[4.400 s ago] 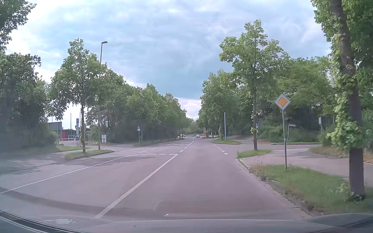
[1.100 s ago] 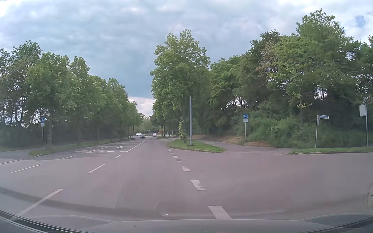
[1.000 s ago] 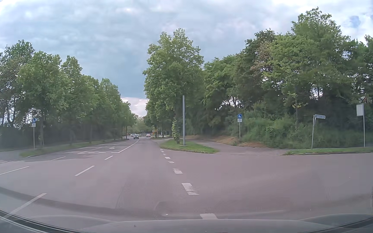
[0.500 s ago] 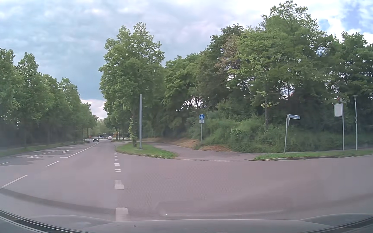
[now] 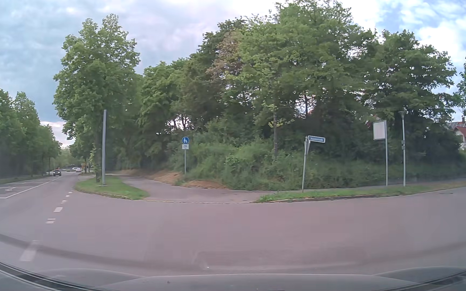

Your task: Follow the waypoints while adhering to traffic rules and regulations

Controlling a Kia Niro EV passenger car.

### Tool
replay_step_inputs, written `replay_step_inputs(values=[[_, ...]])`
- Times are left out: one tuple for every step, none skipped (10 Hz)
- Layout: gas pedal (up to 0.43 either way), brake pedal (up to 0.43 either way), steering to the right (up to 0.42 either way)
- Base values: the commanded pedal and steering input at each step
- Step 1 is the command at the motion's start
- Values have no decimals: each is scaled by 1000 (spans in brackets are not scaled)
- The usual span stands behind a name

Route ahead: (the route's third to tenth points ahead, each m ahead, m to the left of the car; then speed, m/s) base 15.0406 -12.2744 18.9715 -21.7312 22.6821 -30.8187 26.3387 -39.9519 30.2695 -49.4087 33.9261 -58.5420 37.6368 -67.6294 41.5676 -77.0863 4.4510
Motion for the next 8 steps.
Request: replay_step_inputs(values=[[0, 18, 394], [0, 18, 414], [0, 18, 431], [0, 18, 447], [0, 18, 454], [0, 18, 454], [28, 18, 450], [39, 18, 447]])
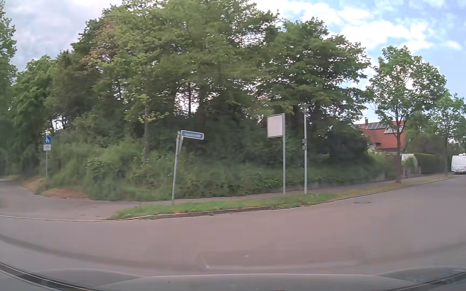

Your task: Follow the waypoints while adhering to traffic rules and regulations

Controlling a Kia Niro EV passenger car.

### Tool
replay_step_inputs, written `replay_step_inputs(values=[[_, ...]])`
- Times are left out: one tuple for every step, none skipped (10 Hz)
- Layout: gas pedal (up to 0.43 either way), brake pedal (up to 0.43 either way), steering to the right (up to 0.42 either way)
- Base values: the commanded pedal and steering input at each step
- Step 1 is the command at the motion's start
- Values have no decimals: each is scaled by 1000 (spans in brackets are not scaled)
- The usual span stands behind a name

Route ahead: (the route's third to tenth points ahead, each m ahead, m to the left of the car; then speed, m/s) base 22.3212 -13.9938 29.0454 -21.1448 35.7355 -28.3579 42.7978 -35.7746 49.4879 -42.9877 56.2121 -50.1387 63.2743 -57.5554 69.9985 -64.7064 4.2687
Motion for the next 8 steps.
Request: replay_step_inputs(values=[[67, 18, 444], [87, 18, 442], [110, 18, 438], [118, 18, 428], [118, 18, 421], [118, 18, 409], [118, 18, 395], [118, 18, 376]])
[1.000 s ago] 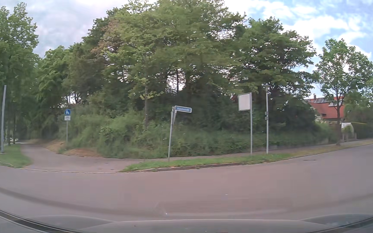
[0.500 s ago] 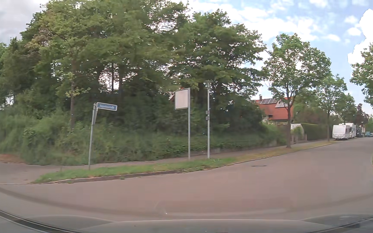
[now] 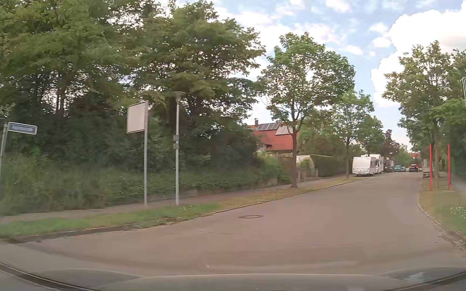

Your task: Follow the waypoints while adhering to traffic rules and regulations

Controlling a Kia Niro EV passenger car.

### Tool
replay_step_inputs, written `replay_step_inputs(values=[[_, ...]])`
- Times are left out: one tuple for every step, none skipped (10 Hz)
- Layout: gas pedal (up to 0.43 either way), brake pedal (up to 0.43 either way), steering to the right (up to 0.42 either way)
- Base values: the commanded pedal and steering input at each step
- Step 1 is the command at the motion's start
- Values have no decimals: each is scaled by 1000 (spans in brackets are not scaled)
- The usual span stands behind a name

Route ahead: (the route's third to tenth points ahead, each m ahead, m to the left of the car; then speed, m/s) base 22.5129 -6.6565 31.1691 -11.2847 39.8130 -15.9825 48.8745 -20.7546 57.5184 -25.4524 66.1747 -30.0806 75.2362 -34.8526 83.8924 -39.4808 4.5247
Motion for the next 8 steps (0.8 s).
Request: replay_step_inputs(values=[[118, 18, 356], [118, 18, 344], [118, 18, 327], [130, 18, 305], [130, 24, 284], [138, 18, 263], [138, 18, 232], [138, 18, 198]])
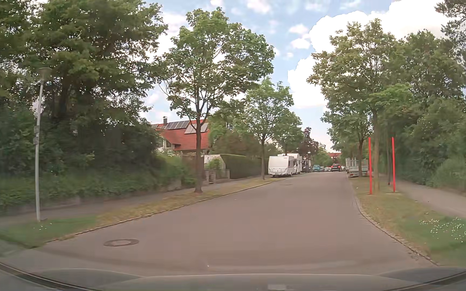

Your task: Follow the waypoints while adhering to traffic rules and regulations

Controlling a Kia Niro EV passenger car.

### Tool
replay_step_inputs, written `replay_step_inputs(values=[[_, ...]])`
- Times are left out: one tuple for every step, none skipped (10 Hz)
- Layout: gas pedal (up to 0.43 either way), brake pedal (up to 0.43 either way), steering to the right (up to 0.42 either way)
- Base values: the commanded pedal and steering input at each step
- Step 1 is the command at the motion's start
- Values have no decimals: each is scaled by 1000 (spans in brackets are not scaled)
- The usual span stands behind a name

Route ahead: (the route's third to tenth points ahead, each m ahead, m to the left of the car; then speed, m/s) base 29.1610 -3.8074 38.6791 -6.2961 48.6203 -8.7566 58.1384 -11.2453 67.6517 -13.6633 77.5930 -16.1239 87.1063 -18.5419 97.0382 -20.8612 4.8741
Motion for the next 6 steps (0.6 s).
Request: replay_step_inputs(values=[[138, 18, 182], [138, 18, 165], [138, 18, 145], [150, 18, 126], [150, 18, 117], [150, 18, 113]])
